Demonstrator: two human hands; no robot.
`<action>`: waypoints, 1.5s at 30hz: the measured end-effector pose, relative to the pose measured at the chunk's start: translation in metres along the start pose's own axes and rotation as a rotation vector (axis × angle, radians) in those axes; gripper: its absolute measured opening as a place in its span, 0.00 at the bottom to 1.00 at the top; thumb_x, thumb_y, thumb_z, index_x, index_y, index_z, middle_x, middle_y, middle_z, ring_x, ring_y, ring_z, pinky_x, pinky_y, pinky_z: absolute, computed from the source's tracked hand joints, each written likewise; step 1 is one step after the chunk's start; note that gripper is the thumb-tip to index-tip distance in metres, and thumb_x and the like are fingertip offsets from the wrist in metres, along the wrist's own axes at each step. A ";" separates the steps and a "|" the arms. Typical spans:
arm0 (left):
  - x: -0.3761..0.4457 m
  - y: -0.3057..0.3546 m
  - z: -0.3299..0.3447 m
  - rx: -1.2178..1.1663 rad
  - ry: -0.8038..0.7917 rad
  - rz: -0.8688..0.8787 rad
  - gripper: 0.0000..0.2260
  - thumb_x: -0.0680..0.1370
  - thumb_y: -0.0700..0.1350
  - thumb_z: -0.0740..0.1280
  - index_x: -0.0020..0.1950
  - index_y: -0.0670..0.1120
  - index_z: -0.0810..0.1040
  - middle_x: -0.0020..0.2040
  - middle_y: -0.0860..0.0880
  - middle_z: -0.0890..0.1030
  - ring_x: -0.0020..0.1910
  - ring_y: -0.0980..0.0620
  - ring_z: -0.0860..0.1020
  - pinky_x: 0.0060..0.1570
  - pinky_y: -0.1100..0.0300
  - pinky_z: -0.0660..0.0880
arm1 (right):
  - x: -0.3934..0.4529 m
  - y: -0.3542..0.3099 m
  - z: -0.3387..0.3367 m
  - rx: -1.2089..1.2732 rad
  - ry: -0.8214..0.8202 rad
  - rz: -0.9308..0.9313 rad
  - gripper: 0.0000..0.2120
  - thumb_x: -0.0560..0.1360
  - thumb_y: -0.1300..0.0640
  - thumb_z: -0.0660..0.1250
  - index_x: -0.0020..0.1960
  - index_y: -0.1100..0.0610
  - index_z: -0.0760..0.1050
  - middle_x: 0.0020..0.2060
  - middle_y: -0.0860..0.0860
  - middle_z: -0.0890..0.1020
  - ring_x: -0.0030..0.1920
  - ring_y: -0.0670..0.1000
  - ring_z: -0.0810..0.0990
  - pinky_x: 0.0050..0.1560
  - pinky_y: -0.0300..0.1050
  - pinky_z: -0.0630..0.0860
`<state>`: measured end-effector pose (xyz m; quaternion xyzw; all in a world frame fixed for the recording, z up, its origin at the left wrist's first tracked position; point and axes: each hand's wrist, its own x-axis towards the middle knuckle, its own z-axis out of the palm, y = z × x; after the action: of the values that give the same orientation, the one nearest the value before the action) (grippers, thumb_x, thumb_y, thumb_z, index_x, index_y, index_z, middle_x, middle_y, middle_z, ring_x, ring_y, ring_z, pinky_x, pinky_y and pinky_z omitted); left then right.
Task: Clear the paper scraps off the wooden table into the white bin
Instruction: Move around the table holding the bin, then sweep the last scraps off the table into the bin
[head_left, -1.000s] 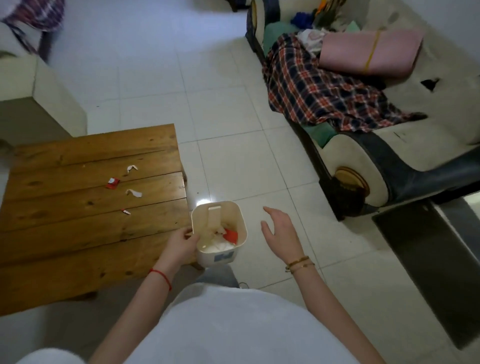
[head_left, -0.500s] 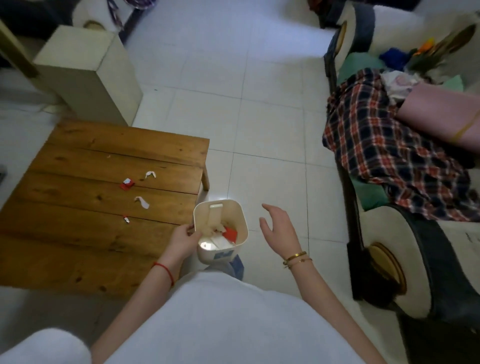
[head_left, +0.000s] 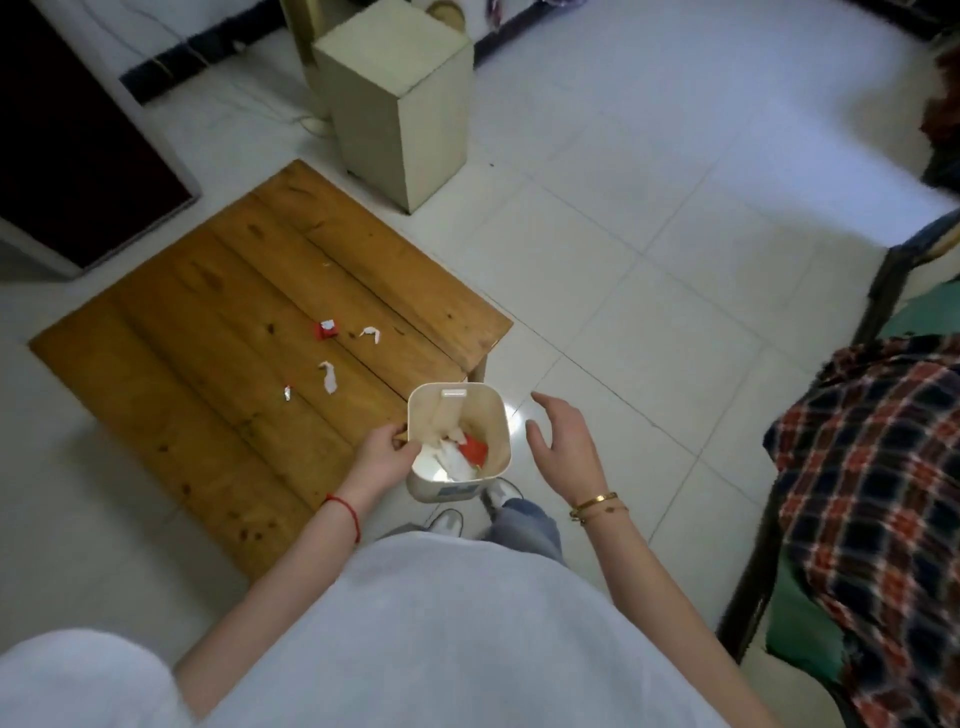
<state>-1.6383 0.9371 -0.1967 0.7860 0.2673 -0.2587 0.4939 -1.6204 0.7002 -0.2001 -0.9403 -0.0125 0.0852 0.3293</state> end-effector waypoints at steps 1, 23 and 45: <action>0.002 0.003 0.007 -0.034 0.036 -0.029 0.21 0.76 0.43 0.64 0.69 0.40 0.69 0.50 0.43 0.80 0.49 0.47 0.78 0.50 0.53 0.76 | 0.015 0.007 -0.003 -0.015 -0.049 -0.042 0.19 0.78 0.54 0.60 0.69 0.57 0.69 0.65 0.52 0.75 0.65 0.51 0.69 0.63 0.37 0.62; 0.056 -0.039 0.105 -0.422 0.349 -0.471 0.17 0.75 0.42 0.63 0.62 0.42 0.76 0.54 0.43 0.82 0.53 0.44 0.79 0.52 0.55 0.75 | 0.239 -0.013 0.097 -0.359 -0.682 -0.649 0.24 0.78 0.50 0.58 0.72 0.55 0.62 0.71 0.54 0.67 0.69 0.56 0.67 0.68 0.54 0.66; 0.177 -0.157 0.147 -0.620 0.396 -0.544 0.17 0.75 0.41 0.64 0.64 0.46 0.75 0.57 0.46 0.81 0.48 0.53 0.77 0.45 0.65 0.71 | 0.330 -0.019 0.301 -0.500 -0.795 -0.831 0.34 0.77 0.48 0.60 0.77 0.58 0.50 0.77 0.54 0.50 0.76 0.57 0.51 0.74 0.54 0.57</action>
<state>-1.6374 0.8898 -0.4713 0.5366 0.6180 -0.1315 0.5593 -1.3450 0.9273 -0.4703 -0.8020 -0.5180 0.2877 0.0752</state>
